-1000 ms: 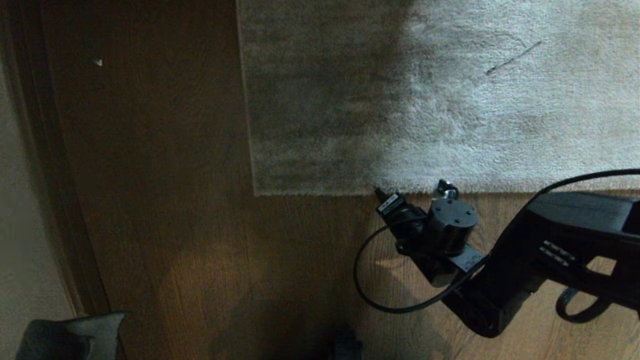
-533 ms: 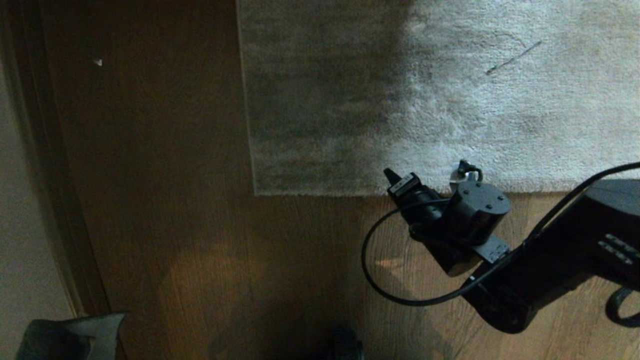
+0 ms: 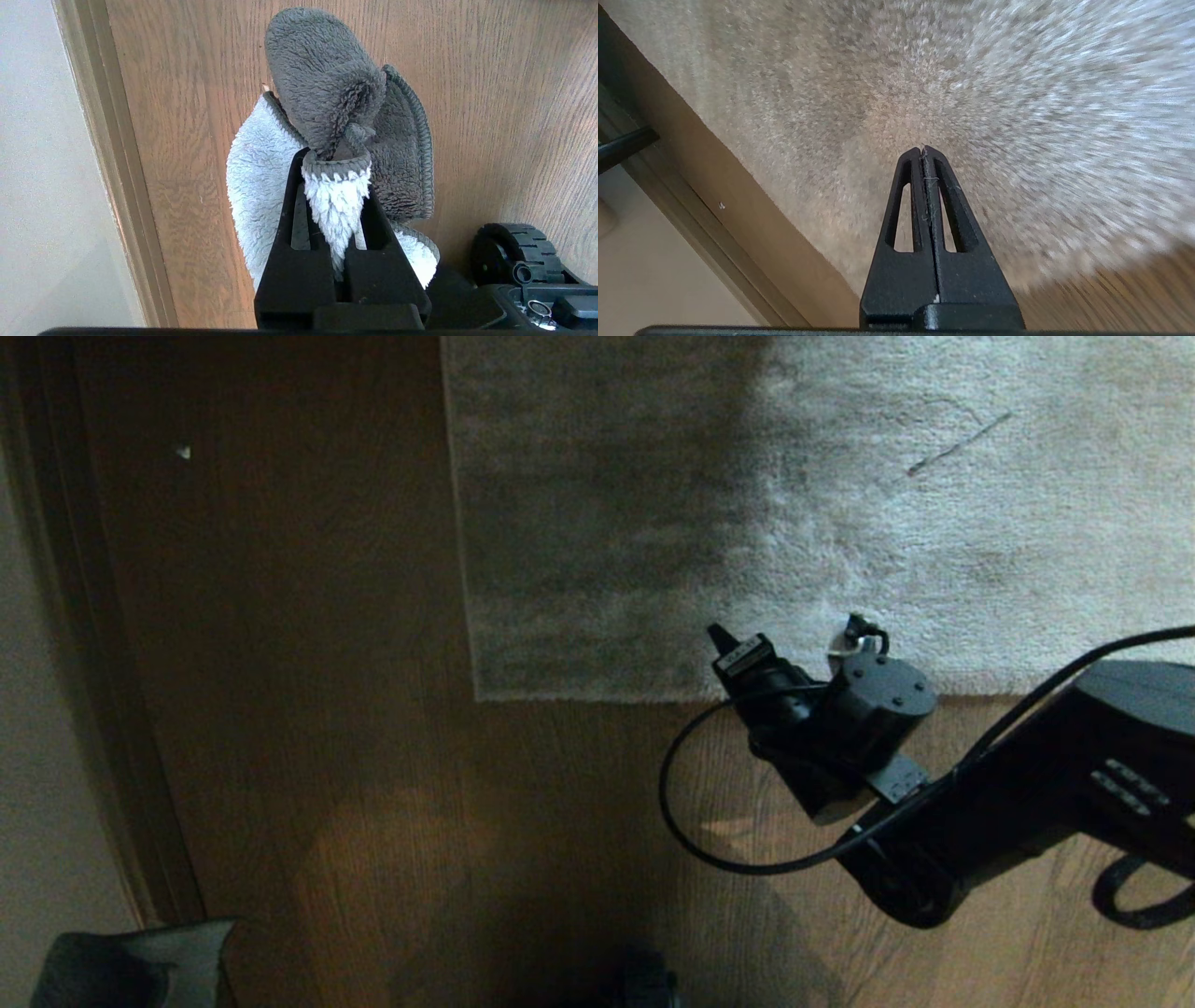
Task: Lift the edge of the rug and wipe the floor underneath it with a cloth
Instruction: Lay down the carpet
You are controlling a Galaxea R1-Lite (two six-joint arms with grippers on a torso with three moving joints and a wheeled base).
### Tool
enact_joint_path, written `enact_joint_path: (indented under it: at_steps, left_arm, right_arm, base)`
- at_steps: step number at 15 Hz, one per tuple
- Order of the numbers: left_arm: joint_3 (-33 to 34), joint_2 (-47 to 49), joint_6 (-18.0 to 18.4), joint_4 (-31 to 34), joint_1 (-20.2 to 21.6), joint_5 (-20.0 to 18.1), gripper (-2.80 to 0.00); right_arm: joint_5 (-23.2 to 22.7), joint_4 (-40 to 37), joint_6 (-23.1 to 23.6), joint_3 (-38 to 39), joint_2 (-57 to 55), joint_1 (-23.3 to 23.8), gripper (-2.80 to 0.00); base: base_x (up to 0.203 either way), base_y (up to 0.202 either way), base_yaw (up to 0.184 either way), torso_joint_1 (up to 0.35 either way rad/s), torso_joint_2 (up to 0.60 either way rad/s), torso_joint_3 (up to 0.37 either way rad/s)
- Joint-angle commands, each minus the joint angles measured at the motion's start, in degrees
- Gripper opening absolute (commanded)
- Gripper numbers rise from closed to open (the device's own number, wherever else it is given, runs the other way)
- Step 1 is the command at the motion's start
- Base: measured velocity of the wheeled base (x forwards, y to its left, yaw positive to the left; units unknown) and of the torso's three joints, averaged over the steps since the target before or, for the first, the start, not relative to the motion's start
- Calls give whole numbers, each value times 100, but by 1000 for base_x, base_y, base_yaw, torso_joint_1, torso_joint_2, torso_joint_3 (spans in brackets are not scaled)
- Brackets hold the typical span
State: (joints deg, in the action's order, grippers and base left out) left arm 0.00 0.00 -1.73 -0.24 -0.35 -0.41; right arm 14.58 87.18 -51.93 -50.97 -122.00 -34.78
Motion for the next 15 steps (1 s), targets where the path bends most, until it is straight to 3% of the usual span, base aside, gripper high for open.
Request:
enact_joint_path:
  at_steps: [1, 9, 15]
  left_arm:
    - [0, 0, -3, -2, 0, -2, -280]
    - [0, 0, -3, -2, 0, 3, -280]
    - [0, 0, -3, -2, 0, -2, -280]
  right_arm:
    - [10, 278, -28, -428, -464, -33, -280]
    - [18, 278, -28, -722, -799, -591, -280]
    - [174, 278, -28, -571, -1000, -635, -280]
  base:
    - [0, 0, 0, 0, 0, 0]
    - [0, 0, 0, 0, 0, 0]
    - [0, 0, 0, 0, 0, 0]
